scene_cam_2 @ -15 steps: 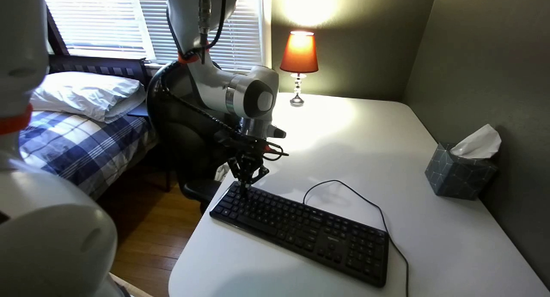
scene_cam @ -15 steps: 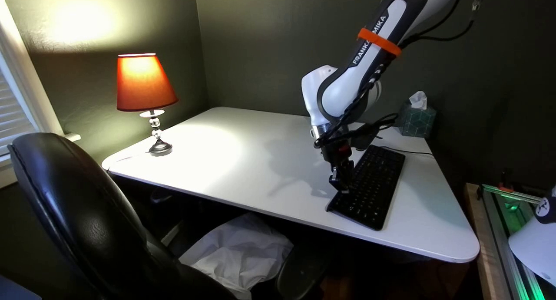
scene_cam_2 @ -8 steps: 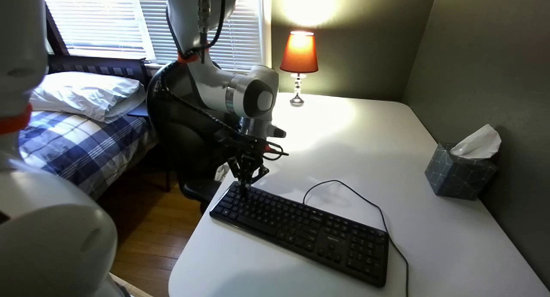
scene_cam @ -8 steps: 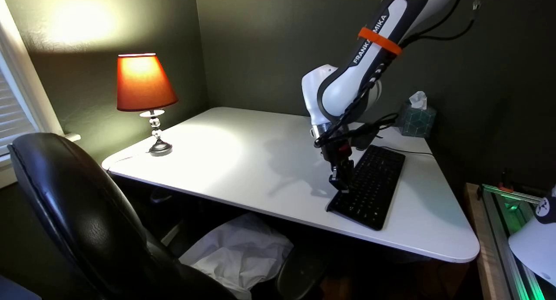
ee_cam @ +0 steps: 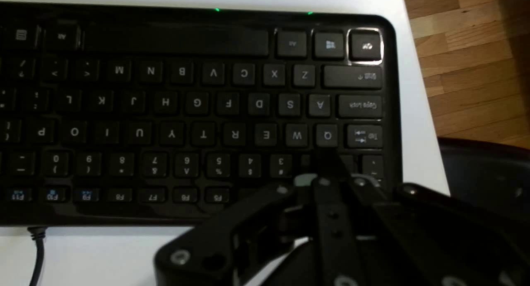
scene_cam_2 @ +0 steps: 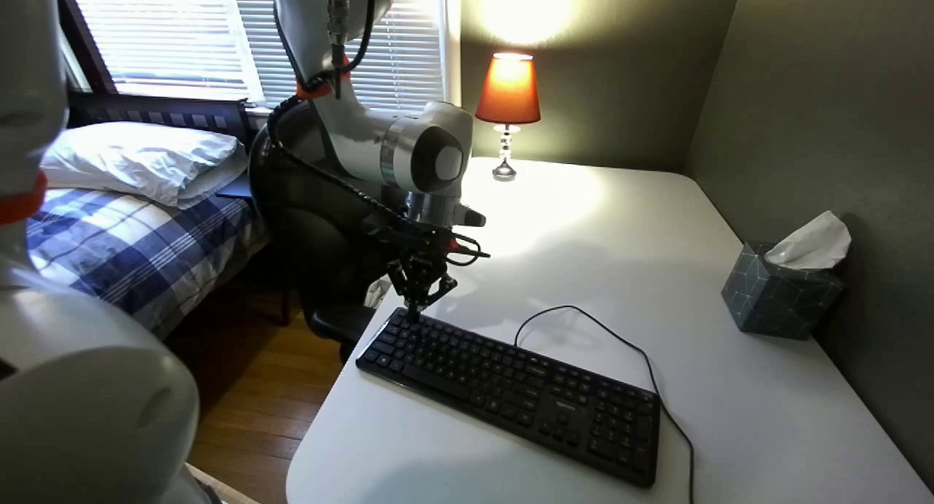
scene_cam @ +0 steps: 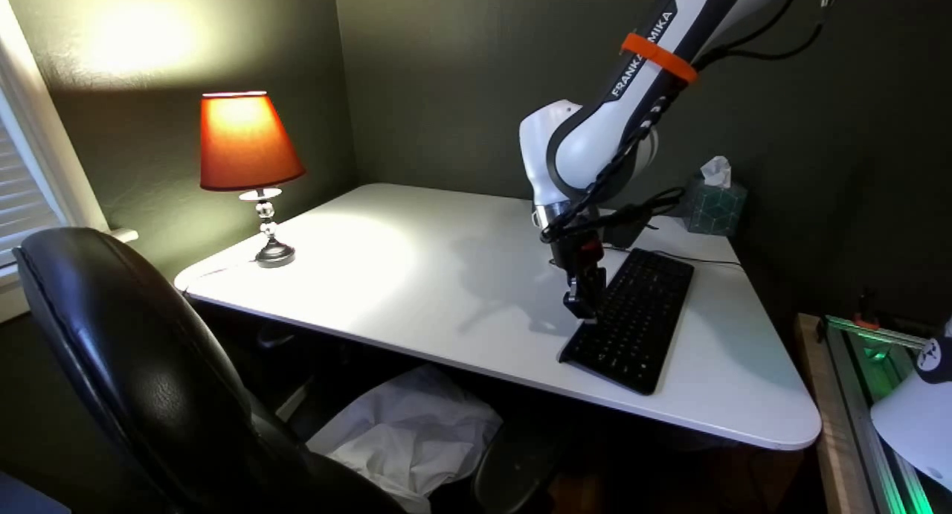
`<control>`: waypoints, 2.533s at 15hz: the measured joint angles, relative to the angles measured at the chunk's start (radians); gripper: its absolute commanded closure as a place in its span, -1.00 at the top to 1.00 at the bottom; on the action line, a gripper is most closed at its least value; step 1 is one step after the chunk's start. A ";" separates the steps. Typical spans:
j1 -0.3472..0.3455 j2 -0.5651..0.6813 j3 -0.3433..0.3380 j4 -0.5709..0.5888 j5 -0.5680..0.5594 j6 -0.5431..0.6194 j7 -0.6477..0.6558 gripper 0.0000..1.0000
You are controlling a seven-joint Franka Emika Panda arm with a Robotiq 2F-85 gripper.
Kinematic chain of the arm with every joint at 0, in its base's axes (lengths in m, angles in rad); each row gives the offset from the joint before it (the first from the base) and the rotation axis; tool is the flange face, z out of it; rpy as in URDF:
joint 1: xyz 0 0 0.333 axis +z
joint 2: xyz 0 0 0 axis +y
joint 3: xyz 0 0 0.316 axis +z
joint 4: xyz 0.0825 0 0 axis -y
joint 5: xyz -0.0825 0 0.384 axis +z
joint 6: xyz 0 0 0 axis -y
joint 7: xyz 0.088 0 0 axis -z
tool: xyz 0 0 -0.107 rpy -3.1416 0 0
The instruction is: Press number 3 on the keyboard
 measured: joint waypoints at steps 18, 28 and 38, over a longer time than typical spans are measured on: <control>0.000 -0.209 0.001 -0.147 0.000 0.071 0.000 1.00; 0.004 -0.325 0.005 -0.230 0.000 0.098 0.033 1.00; 0.004 -0.361 0.009 -0.251 -0.004 0.116 0.059 1.00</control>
